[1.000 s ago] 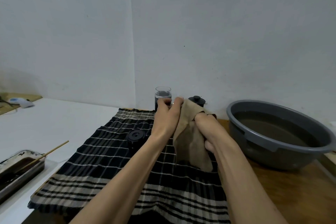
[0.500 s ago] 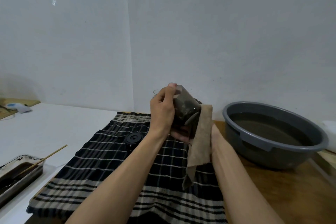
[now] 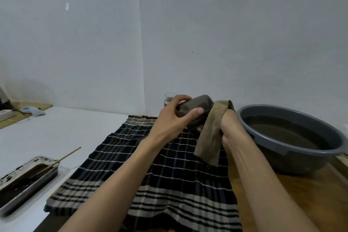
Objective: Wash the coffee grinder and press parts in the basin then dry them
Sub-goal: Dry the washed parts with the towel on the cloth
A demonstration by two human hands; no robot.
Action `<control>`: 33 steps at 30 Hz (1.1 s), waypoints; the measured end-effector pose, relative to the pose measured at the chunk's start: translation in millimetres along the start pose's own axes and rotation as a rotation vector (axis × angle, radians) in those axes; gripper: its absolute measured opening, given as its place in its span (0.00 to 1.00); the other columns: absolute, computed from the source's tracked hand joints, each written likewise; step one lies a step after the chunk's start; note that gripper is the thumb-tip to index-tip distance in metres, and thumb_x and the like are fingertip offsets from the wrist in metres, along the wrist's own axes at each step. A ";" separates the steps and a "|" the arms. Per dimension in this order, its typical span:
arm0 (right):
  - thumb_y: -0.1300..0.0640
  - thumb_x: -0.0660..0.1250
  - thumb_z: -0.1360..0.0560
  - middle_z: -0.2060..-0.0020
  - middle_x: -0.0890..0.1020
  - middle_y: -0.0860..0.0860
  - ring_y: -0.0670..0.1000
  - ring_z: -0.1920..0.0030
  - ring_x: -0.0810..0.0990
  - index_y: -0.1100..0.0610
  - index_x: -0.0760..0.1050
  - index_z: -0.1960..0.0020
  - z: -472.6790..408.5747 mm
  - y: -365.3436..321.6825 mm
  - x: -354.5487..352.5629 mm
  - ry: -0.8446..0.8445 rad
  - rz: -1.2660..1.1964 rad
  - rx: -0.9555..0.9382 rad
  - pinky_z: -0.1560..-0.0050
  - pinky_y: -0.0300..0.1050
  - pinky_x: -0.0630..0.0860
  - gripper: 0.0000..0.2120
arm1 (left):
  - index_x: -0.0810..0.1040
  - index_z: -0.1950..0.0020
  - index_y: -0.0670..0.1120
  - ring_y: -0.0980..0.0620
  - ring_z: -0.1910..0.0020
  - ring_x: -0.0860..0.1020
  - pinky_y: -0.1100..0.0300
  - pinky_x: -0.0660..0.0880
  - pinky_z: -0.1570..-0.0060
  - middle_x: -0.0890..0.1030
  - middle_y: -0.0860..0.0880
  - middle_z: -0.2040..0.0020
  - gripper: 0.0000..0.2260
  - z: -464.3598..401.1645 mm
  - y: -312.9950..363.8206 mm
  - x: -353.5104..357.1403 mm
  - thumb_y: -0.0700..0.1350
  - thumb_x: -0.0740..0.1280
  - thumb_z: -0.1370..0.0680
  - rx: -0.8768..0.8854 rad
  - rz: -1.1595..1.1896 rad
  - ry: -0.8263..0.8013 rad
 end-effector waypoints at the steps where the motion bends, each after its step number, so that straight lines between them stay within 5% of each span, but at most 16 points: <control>1: 0.57 0.59 0.16 0.61 0.78 0.55 0.54 0.61 0.78 0.57 0.73 0.57 3.0 -4.1 -0.5 0.021 0.012 0.023 0.61 0.47 0.77 0.11 | 0.75 0.35 0.62 0.55 0.47 0.83 0.64 0.81 0.51 0.80 0.54 0.41 0.22 -0.5 0.3 -6.7 0.63 0.75 0.27 -0.026 -0.012 -0.051; 3: 0.55 0.61 0.18 0.62 0.79 0.57 0.55 0.61 0.80 0.59 0.75 0.55 1.9 -6.5 -3.0 0.064 0.121 0.012 0.64 0.46 0.78 0.10 | 0.75 0.36 0.64 0.56 0.48 0.83 0.61 0.81 0.48 0.81 0.55 0.42 0.24 -1.4 0.3 -14.8 0.64 0.77 0.30 -0.067 -0.026 -0.128; 6: 0.53 0.63 0.19 0.60 0.83 0.58 0.58 0.57 0.83 0.60 0.79 0.53 -5.7 -2.9 -4.1 0.118 0.184 -0.077 0.54 0.53 0.82 0.11 | 0.77 0.35 0.61 0.58 0.48 0.84 0.56 0.81 0.43 0.85 0.55 0.45 0.28 -3.0 0.0 -14.9 0.61 0.81 0.32 -0.114 -0.038 -0.211; 10: 0.55 0.58 0.16 0.61 0.78 0.52 0.52 0.62 0.77 0.59 0.76 0.50 -4.8 -12.3 -8.6 0.094 -0.071 -0.099 0.61 0.48 0.76 0.11 | 0.79 0.36 0.54 0.55 0.48 0.84 0.58 0.81 0.47 0.86 0.55 0.46 0.26 -1.5 -16.3 -16.8 0.52 0.81 0.31 -0.207 -0.054 -0.257; 13: 0.44 0.54 0.16 0.54 0.84 0.61 0.58 0.55 0.83 0.63 0.80 0.42 -0.5 -20.3 -12.1 -0.056 -0.196 -0.003 0.51 0.54 0.81 0.25 | 0.77 0.37 0.51 0.55 0.47 0.84 0.54 0.80 0.42 0.85 0.55 0.46 0.33 5.9 -52.5 -15.9 0.55 0.83 0.39 -0.359 -0.153 -0.170; 17: 0.49 0.57 0.15 0.59 0.83 0.57 0.51 0.59 0.82 0.61 0.78 0.56 0.5 -27.0 -14.4 -0.127 -0.061 -0.051 0.55 0.46 0.78 0.20 | 0.72 0.34 0.49 0.54 0.42 0.80 0.58 0.76 0.41 0.82 0.54 0.41 0.39 22.9 -86.5 6.5 0.55 0.84 0.41 -0.454 -0.316 -0.277; 23: 0.45 0.56 0.17 0.64 0.84 0.48 0.50 0.55 0.79 0.51 0.83 0.71 0.3 -21.8 -16.7 -0.215 0.189 -0.016 0.47 0.51 0.74 0.29 | 0.66 0.30 0.45 0.51 0.37 0.77 0.62 0.71 0.45 0.78 0.49 0.35 0.42 29.0 -94.8 24.0 0.52 0.85 0.35 -0.492 -0.279 -0.260; 30: 0.47 0.53 0.15 0.68 0.81 0.49 0.49 0.59 0.75 0.52 0.74 0.60 0.6 -27.7 -22.3 -0.205 0.197 -0.039 0.54 0.47 0.69 0.19 | 0.45 0.17 0.46 0.46 0.25 0.70 0.55 0.68 0.28 0.69 0.46 0.22 0.67 19.5 -82.7 13.2 0.66 0.83 0.41 -0.523 -0.280 -0.421; 33: 0.45 0.54 0.16 0.63 0.86 0.52 0.54 0.57 0.80 0.54 0.75 0.52 -2.3 -39.5 -18.8 -0.216 0.045 -0.059 0.60 0.45 0.76 0.17 | 0.46 0.16 0.48 0.46 0.24 0.69 0.51 0.67 0.26 0.66 0.44 0.21 0.63 2.3 -62.1 -4.4 0.69 0.80 0.38 -0.458 -0.200 -0.360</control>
Point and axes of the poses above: each hand's wrist, its own z-axis away from the middle knuckle, its own x-axis out of the palm, y = z × x, the point moved 2 cm from there along -z, towards the middle knuckle
